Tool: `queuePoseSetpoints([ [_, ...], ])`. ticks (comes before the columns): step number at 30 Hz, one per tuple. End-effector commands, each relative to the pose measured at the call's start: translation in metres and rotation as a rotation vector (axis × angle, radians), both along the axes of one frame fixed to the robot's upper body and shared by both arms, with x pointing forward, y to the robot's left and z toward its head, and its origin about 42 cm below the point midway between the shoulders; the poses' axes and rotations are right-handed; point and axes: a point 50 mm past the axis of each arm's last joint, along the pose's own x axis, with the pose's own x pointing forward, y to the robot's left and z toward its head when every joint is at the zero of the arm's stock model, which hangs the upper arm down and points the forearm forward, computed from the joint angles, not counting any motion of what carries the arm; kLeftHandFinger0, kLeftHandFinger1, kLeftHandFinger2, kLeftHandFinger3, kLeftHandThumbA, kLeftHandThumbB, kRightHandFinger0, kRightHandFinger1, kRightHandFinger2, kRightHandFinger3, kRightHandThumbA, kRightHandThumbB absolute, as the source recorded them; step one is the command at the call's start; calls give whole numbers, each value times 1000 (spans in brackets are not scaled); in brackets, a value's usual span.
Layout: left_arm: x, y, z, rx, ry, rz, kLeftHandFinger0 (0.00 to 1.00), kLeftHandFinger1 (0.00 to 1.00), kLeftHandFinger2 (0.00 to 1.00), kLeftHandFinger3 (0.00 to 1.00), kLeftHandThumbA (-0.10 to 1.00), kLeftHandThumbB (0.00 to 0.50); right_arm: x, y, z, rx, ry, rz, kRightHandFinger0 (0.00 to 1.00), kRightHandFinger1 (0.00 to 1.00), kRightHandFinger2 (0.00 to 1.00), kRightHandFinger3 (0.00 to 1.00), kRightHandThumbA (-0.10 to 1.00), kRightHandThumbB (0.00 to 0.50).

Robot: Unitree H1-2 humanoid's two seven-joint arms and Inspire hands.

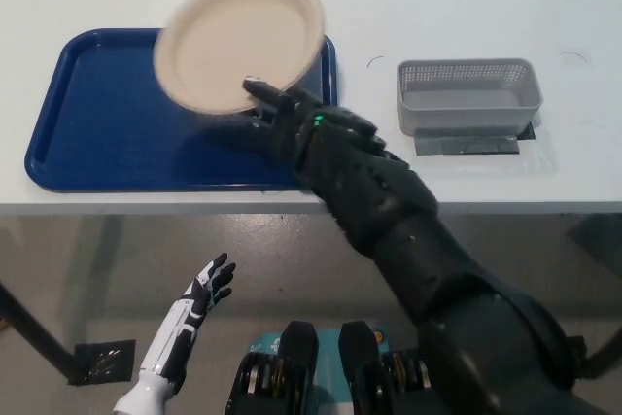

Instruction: Use the right hand to pick up a plate from a leveled surface and place it into a tray on the left side

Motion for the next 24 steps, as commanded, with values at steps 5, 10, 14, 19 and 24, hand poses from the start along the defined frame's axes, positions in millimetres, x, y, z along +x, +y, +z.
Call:
queuePoseSetpoints([
  [5,9,1,21,29,-105,-5,1000,1000,1000,1000,1000,385,9,16,38,7,-165,336,1000,1000,1000,1000,537,390],
  [10,11,1,22,29,-111,-9,1000,1000,1000,1000,1000,391,13,2,39,32,-194,390,1000,1000,1000,1000,705,475],
  [14,14,1,24,20,-112,-20,1000,1000,1000,1000,1000,387,15,-10,46,12,-218,442,1000,1000,1000,1000,751,500],
  [19,17,-1,25,24,-115,-31,1000,1000,1000,1000,1000,391,6,-19,67,2,-350,561,1000,1000,1000,1000,759,500],
  [24,17,-4,26,5,-114,-50,1000,1000,1000,1000,1000,381,-34,-38,89,-21,-532,655,1000,1000,1000,1000,796,500],
])
